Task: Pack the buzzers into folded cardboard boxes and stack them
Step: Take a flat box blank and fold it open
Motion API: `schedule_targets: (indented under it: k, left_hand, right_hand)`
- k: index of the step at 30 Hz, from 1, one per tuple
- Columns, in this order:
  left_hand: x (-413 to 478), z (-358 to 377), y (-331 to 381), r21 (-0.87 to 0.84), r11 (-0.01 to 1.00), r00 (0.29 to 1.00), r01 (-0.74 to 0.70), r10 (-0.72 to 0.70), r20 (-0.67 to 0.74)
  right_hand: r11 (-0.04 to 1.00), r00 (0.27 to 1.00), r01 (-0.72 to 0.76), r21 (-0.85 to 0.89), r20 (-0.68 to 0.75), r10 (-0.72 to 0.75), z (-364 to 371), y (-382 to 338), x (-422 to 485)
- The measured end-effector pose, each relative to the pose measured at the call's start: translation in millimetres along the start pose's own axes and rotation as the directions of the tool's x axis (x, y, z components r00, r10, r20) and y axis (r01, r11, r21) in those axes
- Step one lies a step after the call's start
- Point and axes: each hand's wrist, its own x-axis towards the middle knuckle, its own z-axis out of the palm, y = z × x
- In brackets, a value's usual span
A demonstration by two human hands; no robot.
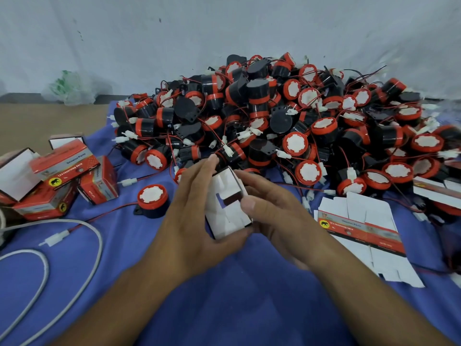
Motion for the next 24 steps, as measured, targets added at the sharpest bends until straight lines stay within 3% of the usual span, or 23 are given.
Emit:
schedule_targets:
  k: [4, 8, 12, 18, 24]
  left_hand:
    - [-2.2, -0.3, 6.0, 0.002, 0.998, 0.998, -0.064, 0.065, -0.017]
    - [-4.1, -0.3, 3.6, 0.004, 0.990, 0.986, -0.143, 0.142, 0.090]
    - [-4.0, -3.5, 0.8, 0.008, 0.990, 0.984, -0.141, 0.139, 0.114]
    - [-1.8, -1.6, 11.6, 0.048, 0.994, 0.995, -0.099, 0.100, -0.017]
    - [-0.9, 2.1, 11.1, 0.114, 0.987, 0.991, -0.113, 0.121, -0.061]
  right_hand:
    - [0.986, 0.997, -0.071, 0.154, 0.049, 0.064, -2.3, -4.7, -2.4]
    - [0.965, 0.984, -0.079, 0.251, 0.173, 0.035, -2.7, -4.5, -7.0]
    - [0.962, 0.987, -0.106, 0.253, 0.144, 0.071, -0.2, -3.5, -6.7]
    - [0.982, 0.985, -0.168, 0.081, 0.047, 0.164, 2.5, -1.5, -4.1]
    - [0.916, 0.996, -0.090, -0.391, -0.056, 0.074, 2.2, 0.6, -1.8]
